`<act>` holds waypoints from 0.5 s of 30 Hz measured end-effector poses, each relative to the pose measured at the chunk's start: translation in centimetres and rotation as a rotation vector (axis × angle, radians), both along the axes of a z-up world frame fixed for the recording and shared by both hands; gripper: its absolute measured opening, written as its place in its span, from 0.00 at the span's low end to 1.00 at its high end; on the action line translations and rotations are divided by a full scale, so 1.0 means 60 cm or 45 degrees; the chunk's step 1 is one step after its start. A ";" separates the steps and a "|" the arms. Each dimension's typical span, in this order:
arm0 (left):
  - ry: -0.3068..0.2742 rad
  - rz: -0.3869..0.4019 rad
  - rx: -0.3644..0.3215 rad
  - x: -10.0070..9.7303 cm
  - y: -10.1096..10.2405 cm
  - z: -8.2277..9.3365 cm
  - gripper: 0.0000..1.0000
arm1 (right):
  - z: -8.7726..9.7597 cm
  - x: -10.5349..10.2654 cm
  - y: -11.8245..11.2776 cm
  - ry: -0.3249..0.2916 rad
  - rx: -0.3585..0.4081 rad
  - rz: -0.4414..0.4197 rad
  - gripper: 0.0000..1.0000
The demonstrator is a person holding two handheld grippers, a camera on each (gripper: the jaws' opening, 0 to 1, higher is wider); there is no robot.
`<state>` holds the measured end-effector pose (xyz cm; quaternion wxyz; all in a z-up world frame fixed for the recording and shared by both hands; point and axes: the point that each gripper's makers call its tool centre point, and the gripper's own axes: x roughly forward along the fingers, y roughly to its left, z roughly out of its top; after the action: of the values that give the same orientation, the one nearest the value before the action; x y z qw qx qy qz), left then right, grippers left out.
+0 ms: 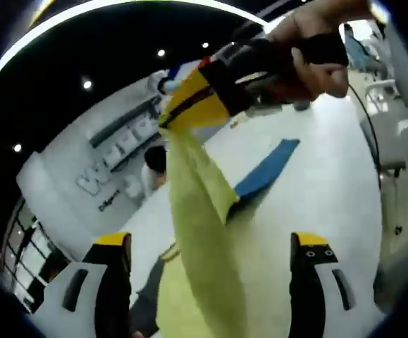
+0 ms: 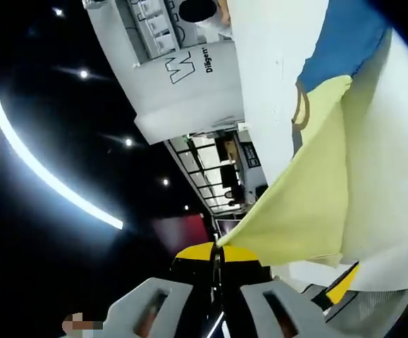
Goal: Fold the garment on the visible template until the final outline fits inside the template.
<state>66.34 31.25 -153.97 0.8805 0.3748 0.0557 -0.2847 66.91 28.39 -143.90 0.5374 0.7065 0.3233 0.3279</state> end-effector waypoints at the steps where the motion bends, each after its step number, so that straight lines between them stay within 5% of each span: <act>1: -0.008 0.012 -0.002 0.008 -0.002 -0.002 0.90 | 0.001 -0.002 0.001 -0.003 -0.001 0.001 0.00; 7: 0.019 0.173 0.099 0.039 0.052 -0.026 0.83 | 0.005 -0.008 -0.001 -0.005 0.019 -0.015 0.00; 15: 0.021 0.271 -0.019 0.041 0.125 -0.003 0.75 | 0.002 -0.011 -0.010 -0.004 0.035 -0.035 0.00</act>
<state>68.79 38.73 -154.12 0.9080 0.3580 0.1003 -0.1931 66.28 27.81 -143.80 0.5324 0.7177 0.3083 0.3261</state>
